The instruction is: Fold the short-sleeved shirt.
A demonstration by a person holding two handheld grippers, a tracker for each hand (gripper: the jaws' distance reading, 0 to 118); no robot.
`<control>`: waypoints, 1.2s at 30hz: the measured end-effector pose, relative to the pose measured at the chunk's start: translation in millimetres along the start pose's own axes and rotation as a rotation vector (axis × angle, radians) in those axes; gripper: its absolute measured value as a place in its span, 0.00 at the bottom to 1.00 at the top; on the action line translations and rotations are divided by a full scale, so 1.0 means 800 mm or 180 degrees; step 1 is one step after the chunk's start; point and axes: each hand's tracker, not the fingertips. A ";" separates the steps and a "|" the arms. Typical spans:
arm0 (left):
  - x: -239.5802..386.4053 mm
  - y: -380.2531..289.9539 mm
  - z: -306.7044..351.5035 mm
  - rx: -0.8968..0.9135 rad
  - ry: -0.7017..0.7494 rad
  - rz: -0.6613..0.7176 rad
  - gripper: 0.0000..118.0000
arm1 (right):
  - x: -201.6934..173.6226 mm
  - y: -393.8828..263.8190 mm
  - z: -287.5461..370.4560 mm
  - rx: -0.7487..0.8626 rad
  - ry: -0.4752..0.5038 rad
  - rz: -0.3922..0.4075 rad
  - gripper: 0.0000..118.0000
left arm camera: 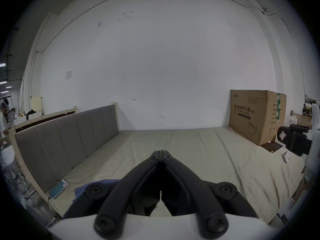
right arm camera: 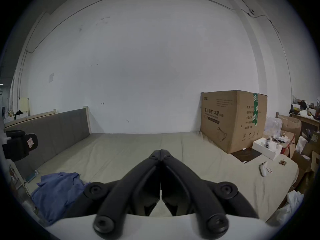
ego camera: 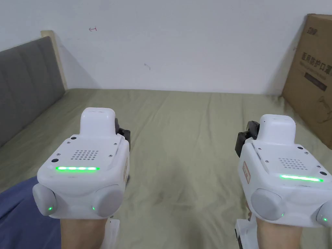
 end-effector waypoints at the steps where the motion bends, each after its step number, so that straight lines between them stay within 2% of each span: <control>1: -0.006 0.002 0.001 0.0001 0.0035 0.0004 0.00 | -0.006 0.000 -0.002 0.0005 0.0040 0.0019 0.00; 5: -0.039 0.007 0.012 0.0005 0.0273 0.0021 0.00 | -0.041 0.004 -0.013 -0.0009 0.0253 0.0028 0.00; 15: -0.158 0.004 0.078 -0.0052 0.1164 0.0181 0.00 | -0.174 0.009 -0.032 -0.0130 0.1273 0.0102 0.00; 18: -0.187 0.000 0.098 -0.0119 0.1383 0.0279 0.00 | -0.214 0.000 -0.026 -0.0178 0.1513 0.0212 0.00; 21: -0.208 -0.009 0.106 -0.0221 0.1566 0.0217 0.00 | -0.242 -0.010 -0.020 -0.0317 0.1749 0.0180 0.00; 24: -0.220 -0.014 0.106 -0.0294 0.1578 0.0266 0.00 | -0.260 -0.019 -0.015 -0.0338 0.1808 0.0295 0.00; 28: -0.230 -0.028 0.084 -0.0548 0.1557 0.0284 0.00 | -0.267 -0.026 -0.017 -0.0461 0.1871 0.0259 0.00; 32: -0.246 -0.066 0.015 -0.1269 0.1259 0.0395 0.00 | -0.262 -0.034 -0.028 -0.0528 0.1827 0.0290 0.00; 36: -0.258 -0.135 -0.068 -0.2102 0.0726 0.0854 0.00 | -0.255 -0.051 -0.043 -0.0719 0.1761 0.0257 0.00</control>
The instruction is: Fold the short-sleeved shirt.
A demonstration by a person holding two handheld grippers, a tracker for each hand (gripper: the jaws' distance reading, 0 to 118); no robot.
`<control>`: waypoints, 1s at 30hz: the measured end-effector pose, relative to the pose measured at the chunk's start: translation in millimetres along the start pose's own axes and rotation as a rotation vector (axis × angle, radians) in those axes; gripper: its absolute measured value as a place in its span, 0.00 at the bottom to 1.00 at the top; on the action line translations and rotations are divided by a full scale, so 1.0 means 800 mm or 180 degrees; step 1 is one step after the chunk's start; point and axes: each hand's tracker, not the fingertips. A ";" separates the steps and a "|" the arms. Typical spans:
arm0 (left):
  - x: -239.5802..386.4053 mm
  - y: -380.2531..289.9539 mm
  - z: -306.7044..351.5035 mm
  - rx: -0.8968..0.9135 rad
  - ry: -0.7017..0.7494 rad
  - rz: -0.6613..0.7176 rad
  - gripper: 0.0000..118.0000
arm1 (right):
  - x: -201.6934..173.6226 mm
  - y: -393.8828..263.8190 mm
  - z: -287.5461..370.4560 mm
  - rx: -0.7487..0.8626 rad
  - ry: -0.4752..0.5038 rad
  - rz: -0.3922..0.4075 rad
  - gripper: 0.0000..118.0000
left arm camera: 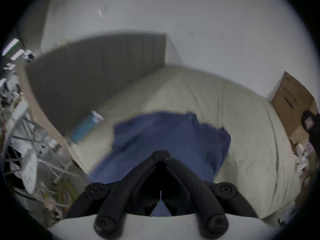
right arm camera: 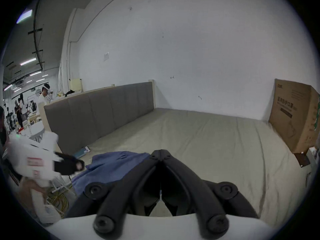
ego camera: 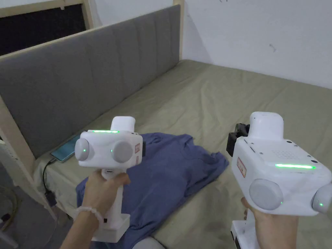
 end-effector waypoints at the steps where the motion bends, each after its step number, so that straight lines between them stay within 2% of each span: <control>1: 0.001 -0.002 -0.027 -0.0263 -0.0105 0.0058 0.00 | 0.003 -0.005 -0.006 -0.0058 -0.0025 -0.0004 0.00; 4: 0.006 -0.015 -0.101 -0.0566 -0.0038 0.0011 0.00 | 0.010 -0.018 -0.022 -0.0191 -0.0084 0.0021 0.00; 7: 0.018 -0.030 -0.135 -0.0836 0.0000 0.0006 0.00 | 0.019 -0.029 -0.038 -0.0311 -0.0128 0.0018 0.00; 8: 0.018 -0.033 -0.144 -0.0898 -0.0016 0.0029 0.02 | 0.021 -0.032 -0.043 -0.0346 -0.0141 0.0011 0.00; 10: 0.020 -0.034 -0.159 -0.1063 0.0034 0.0177 0.18 | 0.027 -0.038 -0.051 -0.0424 -0.0159 -0.0013 0.00; 12: 0.014 -0.025 -0.170 -0.1007 0.0023 0.0146 0.21 | 0.031 -0.042 -0.060 -0.0484 -0.0174 -0.0033 0.00; 15: 0.010 -0.010 -0.174 -0.0935 -0.0017 0.0250 0.53 | 0.034 -0.049 -0.075 -0.0566 -0.0194 -0.0057 0.00; 18: 0.016 0.002 -0.169 -0.0867 -0.0054 0.0317 0.72 | 0.034 -0.055 -0.086 -0.0645 -0.0168 -0.0069 0.00; 19: 0.025 0.003 -0.156 -0.0823 -0.0074 0.0302 0.89 | 0.033 -0.059 -0.088 -0.0654 -0.0165 -0.0049 0.00; 20: 0.030 0.004 -0.156 -0.0846 -0.0099 0.0282 1.00 | 0.033 -0.061 -0.091 -0.0674 -0.0167 -0.0028 0.00; 23: 0.042 0.004 -0.167 -0.0913 -0.0218 0.0248 0.99 | 0.034 -0.069 -0.096 -0.0756 -0.0150 -0.0048 0.00; 26: 0.052 -0.016 -0.200 -0.1364 -0.0188 0.0172 0.96 | 0.037 -0.077 -0.098 -0.0834 -0.0144 -0.0048 0.00; 28: 0.066 -0.025 -0.205 -0.1131 0.0049 -0.0151 0.93 | 0.042 -0.080 -0.100 -0.0873 -0.0160 -0.0030 0.00; 30: 0.070 -0.021 -0.200 -0.1142 0.0096 -0.0151 0.89 | 0.048 -0.083 -0.100 -0.0885 -0.0182 -0.0061 0.00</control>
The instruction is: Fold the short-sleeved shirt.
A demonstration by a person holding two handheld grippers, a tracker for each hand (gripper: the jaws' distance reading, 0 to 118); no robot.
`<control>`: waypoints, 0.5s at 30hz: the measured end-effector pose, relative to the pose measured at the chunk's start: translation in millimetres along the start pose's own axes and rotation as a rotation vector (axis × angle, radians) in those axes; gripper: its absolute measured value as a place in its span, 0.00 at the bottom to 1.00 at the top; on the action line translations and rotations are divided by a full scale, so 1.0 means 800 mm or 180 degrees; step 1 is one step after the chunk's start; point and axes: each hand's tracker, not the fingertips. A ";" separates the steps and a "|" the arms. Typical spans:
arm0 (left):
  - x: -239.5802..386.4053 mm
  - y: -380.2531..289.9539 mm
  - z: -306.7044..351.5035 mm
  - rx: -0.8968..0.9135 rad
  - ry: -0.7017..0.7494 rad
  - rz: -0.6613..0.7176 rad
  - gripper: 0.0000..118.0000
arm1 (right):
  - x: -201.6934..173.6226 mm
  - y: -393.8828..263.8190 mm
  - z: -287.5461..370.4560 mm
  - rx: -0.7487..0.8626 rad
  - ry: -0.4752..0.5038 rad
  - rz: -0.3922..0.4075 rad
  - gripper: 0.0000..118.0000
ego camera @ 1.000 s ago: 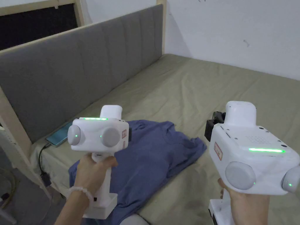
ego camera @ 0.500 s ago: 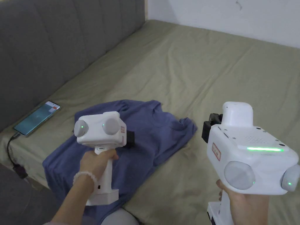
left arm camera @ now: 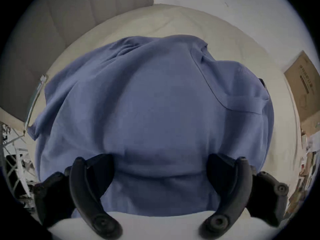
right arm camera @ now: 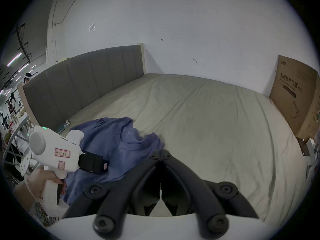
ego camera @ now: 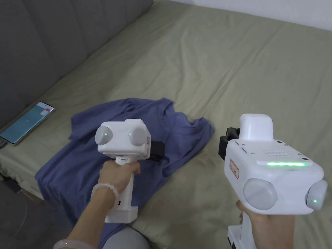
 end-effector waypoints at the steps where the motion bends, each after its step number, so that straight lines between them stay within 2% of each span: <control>1: -0.005 0.002 -0.005 0.0000 -0.0032 0.0006 0.88 | 0.003 0.000 -0.002 -0.0019 -0.0026 -0.0037 0.00; 2: -0.008 0.004 -0.004 -0.0007 -0.0049 0.0018 0.86 | 0.006 0.000 -0.004 -0.0049 -0.0042 -0.0089 0.00; 3: -0.010 0.006 0.002 0.0001 -0.0074 0.0004 0.79 | 0.009 0.000 -0.005 -0.0064 -0.0034 -0.0162 0.00; 4: -0.011 0.009 0.009 0.0041 -0.0073 -0.0032 0.63 | 0.012 -0.002 -0.004 -0.0063 -0.0019 -0.0222 0.00; 7: -0.013 0.005 0.026 0.0074 0.0078 -0.0023 0.06 | 0.012 -0.004 -0.001 -0.0064 -0.0048 -0.0230 0.00; 8: -0.015 0.004 0.023 0.0056 0.0145 -0.0052 0.05 | 0.012 -0.005 0.000 -0.0070 -0.0049 -0.0226 0.00; 15: -0.024 0.007 0.051 -0.0012 -0.0149 0.0194 0.05 | 0.021 -0.005 0.026 -0.0021 -0.0054 -0.0159 0.00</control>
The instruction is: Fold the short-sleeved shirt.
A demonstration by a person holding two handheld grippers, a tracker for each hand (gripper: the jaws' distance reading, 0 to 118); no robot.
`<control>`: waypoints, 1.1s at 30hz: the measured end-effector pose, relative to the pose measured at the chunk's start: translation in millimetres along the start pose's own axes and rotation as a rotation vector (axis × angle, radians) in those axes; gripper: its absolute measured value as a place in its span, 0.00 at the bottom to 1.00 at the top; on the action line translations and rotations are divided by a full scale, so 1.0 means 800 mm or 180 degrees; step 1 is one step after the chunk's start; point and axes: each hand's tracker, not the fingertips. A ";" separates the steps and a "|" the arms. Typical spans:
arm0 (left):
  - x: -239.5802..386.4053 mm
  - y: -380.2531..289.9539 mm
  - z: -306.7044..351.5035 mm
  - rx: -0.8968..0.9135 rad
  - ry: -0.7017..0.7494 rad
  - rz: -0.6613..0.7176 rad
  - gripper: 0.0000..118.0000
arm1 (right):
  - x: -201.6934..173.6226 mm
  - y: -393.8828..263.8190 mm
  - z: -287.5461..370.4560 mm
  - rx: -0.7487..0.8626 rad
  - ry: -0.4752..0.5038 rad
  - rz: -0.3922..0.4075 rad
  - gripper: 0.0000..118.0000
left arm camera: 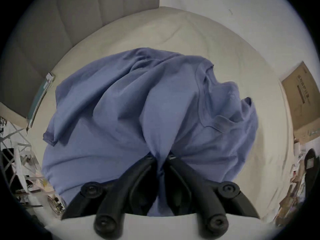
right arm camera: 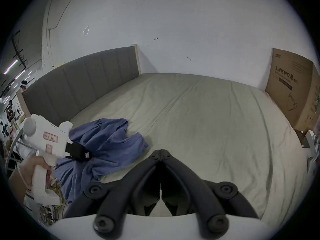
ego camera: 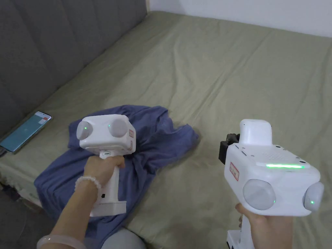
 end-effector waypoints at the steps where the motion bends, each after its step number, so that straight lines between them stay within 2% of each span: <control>1: 0.000 0.002 0.013 -0.0020 -0.0116 0.0060 0.04 | 0.005 0.001 0.005 0.0021 -0.0010 -0.0028 0.00; 9: 0.059 0.030 0.126 0.0589 -0.0653 -0.0215 0.04 | 0.046 0.014 0.049 0.0242 -0.0157 -0.0231 0.00; 14: 0.164 0.028 0.217 0.0991 -0.0927 -0.0845 0.04 | 0.091 0.018 0.096 0.0431 -0.0367 -0.0322 0.00; 21: 0.340 -0.014 0.289 0.1174 -0.1934 -0.1594 0.04 | 0.199 0.009 0.192 0.0733 -0.1003 -0.0681 0.00; 26: 0.442 -0.067 0.289 0.0879 -0.2535 -0.1948 0.04 | 0.275 -0.010 0.264 0.0891 -0.1534 -0.0964 0.00; 30: 0.498 -0.127 0.243 0.0451 -0.2707 -0.2070 0.04 | 0.322 -0.034 0.303 0.0925 -0.1846 -0.1218 0.00; 33: 0.527 -0.186 0.172 0.0087 -0.2413 -0.2357 0.04 | 0.344 -0.051 0.312 0.0840 -0.1993 -0.1305 0.00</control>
